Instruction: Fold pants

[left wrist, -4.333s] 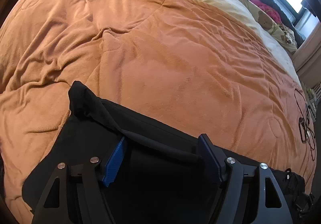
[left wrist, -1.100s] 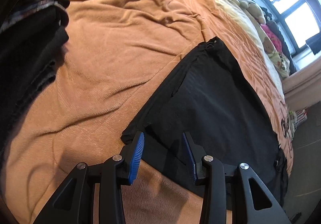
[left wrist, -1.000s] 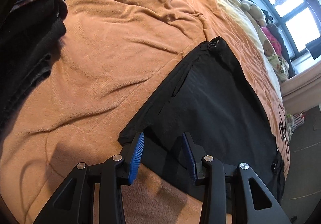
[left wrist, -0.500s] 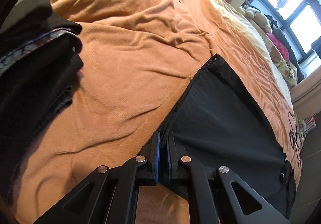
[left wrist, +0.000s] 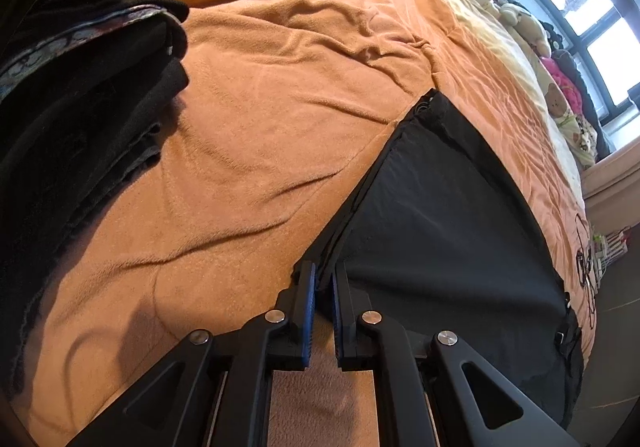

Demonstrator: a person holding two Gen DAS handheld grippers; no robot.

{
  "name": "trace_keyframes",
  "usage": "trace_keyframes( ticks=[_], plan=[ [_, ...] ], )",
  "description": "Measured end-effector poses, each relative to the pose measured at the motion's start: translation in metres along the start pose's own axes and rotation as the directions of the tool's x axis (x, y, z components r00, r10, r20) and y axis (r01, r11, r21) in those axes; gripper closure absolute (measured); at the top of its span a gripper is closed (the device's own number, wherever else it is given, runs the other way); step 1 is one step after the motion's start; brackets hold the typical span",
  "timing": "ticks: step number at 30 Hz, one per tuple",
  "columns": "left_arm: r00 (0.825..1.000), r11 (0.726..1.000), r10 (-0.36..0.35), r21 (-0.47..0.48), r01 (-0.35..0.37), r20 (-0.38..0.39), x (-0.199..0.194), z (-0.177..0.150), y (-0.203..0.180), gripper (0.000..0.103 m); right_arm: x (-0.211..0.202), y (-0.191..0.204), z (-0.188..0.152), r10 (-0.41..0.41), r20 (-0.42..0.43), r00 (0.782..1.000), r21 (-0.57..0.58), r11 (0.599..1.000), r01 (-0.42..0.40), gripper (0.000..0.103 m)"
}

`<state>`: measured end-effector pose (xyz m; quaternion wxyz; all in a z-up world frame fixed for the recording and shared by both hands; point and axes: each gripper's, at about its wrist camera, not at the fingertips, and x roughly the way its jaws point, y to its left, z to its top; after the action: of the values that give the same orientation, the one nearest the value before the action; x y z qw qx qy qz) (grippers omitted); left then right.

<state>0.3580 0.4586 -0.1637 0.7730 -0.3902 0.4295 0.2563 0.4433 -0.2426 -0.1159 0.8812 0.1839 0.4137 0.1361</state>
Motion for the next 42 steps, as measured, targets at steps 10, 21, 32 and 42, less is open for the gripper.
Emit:
trace_keyframes(
  ticks=[10,21,32,42],
  plan=[
    [0.998,0.997,-0.061,-0.052,0.060,-0.022,0.000,-0.016,0.006,0.066,0.008,-0.042,0.006,0.085,0.010,0.996,0.169,0.982,-0.085,0.031],
    [0.997,0.995,-0.069,-0.070,0.067,-0.019,0.008,-0.024,0.002,0.066,0.013,-0.093,0.015,0.149,0.122,0.981,0.367,0.912,-0.184,0.031],
    [0.996,0.995,-0.086,-0.055,0.085,-0.023,0.008,-0.029,-0.006,0.066,-0.011,-0.104,0.046,0.046,0.170,0.984,0.344,0.933,-0.103,0.072],
    [0.993,0.992,-0.118,-0.052,0.118,-0.011,0.002,-0.031,-0.001,0.066,-0.014,-0.070,0.002,0.156,0.075,0.985,0.317,0.933,-0.172,0.035]
  ],
)
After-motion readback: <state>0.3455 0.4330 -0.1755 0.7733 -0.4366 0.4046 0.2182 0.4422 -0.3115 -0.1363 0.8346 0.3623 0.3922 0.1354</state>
